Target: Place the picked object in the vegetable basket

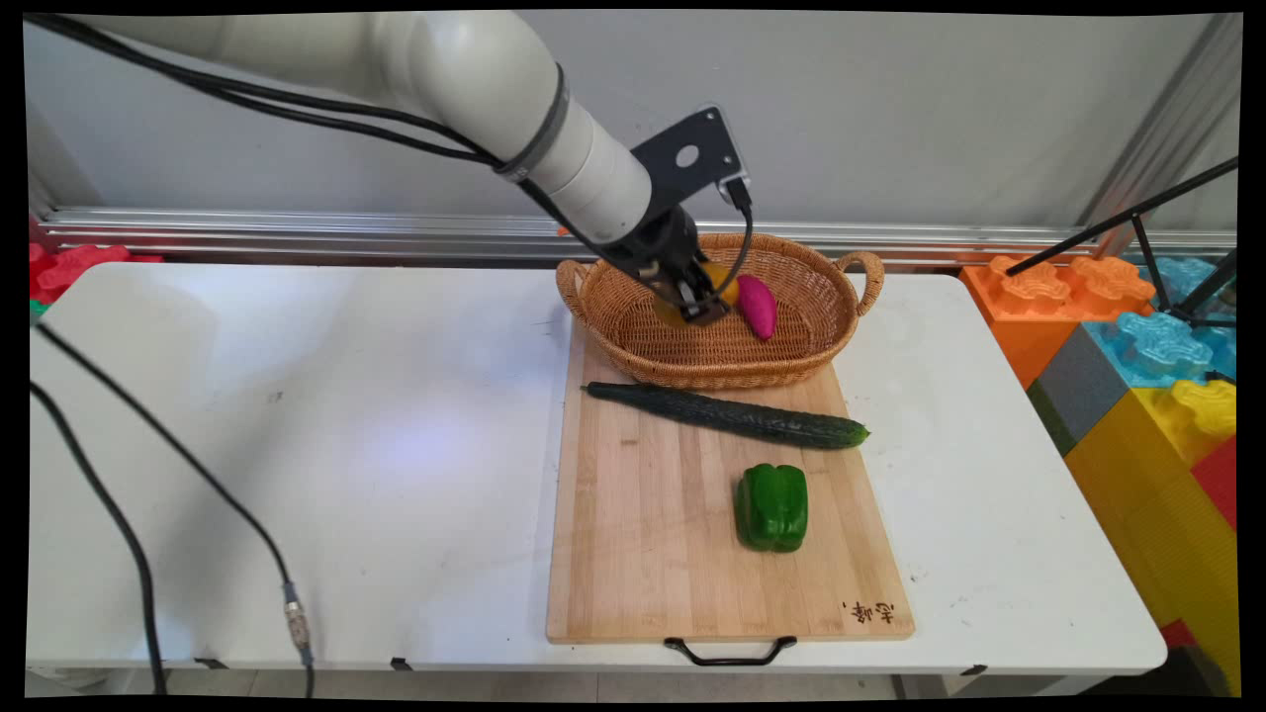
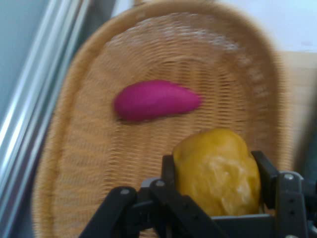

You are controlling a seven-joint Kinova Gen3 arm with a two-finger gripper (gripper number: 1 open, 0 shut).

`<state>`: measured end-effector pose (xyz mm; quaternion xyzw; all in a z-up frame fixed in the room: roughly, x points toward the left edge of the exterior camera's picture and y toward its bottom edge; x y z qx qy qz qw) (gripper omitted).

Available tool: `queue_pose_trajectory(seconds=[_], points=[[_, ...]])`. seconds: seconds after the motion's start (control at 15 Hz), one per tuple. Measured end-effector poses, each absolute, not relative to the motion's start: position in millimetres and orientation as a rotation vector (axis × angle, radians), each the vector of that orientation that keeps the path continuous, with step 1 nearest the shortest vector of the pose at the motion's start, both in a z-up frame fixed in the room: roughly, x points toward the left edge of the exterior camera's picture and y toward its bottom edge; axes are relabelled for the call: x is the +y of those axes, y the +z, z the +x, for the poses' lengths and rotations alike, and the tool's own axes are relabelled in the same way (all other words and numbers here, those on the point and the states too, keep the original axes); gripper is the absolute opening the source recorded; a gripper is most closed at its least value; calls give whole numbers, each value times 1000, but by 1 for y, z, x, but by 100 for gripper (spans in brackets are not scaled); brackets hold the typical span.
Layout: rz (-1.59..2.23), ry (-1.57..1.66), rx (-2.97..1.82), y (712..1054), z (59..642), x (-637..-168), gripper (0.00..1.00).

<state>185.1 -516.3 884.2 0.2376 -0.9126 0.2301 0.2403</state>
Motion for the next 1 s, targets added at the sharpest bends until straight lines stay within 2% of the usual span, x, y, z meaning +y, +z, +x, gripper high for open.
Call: queue_pose_trajectory(seconds=[0.47, 0.8, 0.87, 1.0], points=[[867, 710, -2510, 817, 213, -581, 0], [934, 714, -2508, 789, 220, -606, 0], [938, 709, -2506, 787, 219, -608, 100], [941, 697, -2498, 791, 216, -609, 100]])
